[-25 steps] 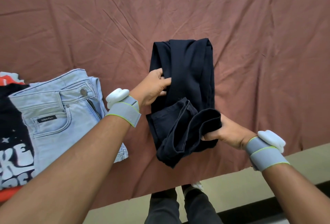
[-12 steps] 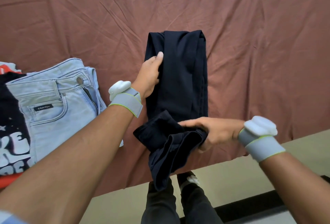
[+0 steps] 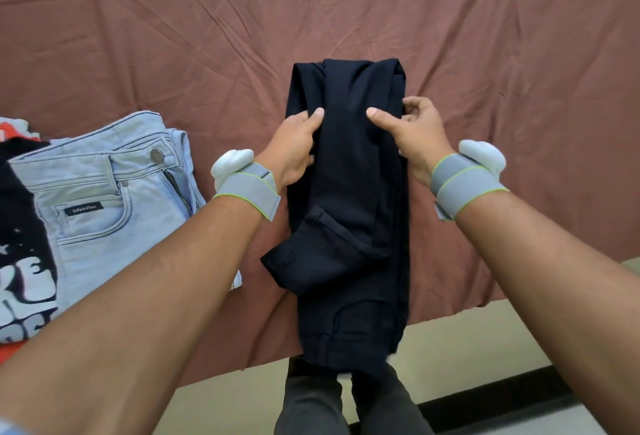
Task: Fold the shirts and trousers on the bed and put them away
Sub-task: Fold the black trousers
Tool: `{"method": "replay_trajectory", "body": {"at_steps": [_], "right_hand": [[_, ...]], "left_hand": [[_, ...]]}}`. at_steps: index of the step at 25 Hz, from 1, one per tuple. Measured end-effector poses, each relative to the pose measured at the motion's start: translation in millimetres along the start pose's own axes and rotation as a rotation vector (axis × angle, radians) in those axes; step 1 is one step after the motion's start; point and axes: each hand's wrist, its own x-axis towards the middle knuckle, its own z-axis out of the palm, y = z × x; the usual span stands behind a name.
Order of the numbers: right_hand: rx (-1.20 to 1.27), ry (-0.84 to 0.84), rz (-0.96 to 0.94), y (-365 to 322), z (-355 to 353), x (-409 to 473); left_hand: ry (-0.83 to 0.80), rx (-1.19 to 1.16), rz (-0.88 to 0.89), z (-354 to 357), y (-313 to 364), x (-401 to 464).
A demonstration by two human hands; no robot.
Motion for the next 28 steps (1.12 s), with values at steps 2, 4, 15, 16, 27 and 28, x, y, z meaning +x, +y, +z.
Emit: {"method": "replay_trajectory", "body": {"at_steps": [2, 4, 15, 16, 27, 28], "right_hand": [[0.060, 0.042, 0.011, -7.5, 9.5, 8.2], [0.104, 0.053, 0.021, -19.7, 16.7, 16.5], [0.306, 0.058, -0.295, -151.0, 37.3, 85.5], [0.196, 0.037, -0.279, -154.8, 38.0, 89.1], [-0.664, -0.181, -0.514, -32.2, 50.9, 15.1], [-0.708, -0.236, -0.485, -25.5, 43.9, 6.1]], "left_hand": [[0.031, -0.009, 0.065, 0.1, 3.4, 5.1], [0.066, -0.077, 0.151, 2.7, 14.6, 14.6], [0.072, -0.017, 0.536, -0.4, 163.4, 86.3], [0.057, 0.161, 0.472, -5.8, 166.9, 89.2], [-0.083, 1.062, 0.539, -53.2, 60.7, 9.6], [-0.171, 1.066, 0.537, -51.3, 57.5, -5.4]]}}
